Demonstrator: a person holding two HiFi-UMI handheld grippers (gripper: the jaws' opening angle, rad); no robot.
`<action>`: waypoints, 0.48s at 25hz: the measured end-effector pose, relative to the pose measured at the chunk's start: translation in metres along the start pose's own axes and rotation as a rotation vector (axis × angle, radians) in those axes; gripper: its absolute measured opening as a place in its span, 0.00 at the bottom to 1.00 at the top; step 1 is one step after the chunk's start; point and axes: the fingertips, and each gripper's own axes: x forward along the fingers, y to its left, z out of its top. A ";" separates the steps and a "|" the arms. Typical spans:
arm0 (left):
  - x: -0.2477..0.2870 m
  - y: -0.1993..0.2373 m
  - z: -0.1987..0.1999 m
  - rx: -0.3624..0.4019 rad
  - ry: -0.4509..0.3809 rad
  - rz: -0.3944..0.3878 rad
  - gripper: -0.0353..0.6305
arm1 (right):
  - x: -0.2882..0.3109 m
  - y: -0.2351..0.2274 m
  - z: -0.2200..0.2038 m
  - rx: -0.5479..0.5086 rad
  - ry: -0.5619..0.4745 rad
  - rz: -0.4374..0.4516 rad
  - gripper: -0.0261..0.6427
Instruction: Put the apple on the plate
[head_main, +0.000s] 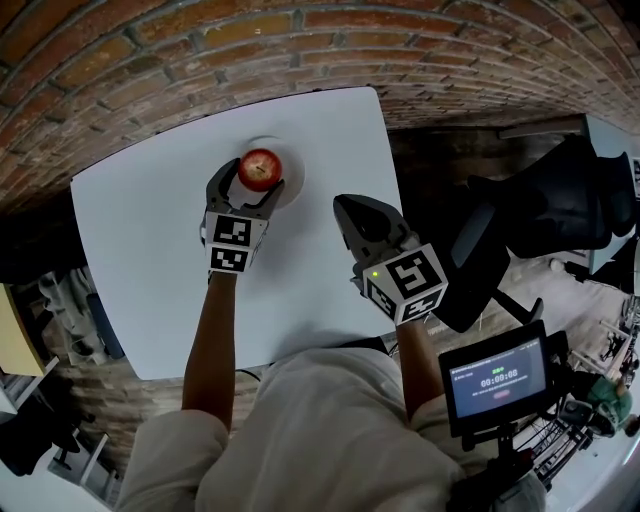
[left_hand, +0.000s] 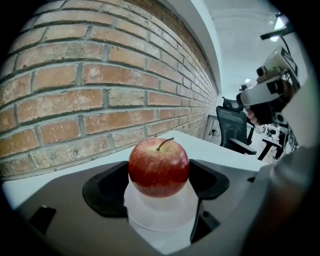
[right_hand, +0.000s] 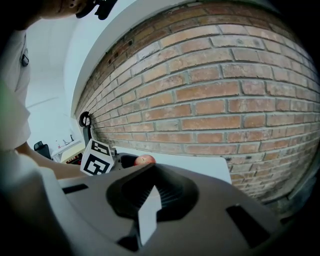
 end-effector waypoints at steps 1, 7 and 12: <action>0.002 0.000 -0.001 0.000 0.001 0.001 0.63 | 0.001 -0.001 -0.001 0.001 0.003 -0.001 0.04; 0.011 0.001 -0.006 -0.008 0.016 -0.010 0.63 | 0.008 -0.002 -0.007 0.014 0.021 0.002 0.04; 0.018 0.000 -0.012 0.003 0.043 -0.019 0.63 | 0.012 -0.001 -0.008 0.015 0.022 0.011 0.04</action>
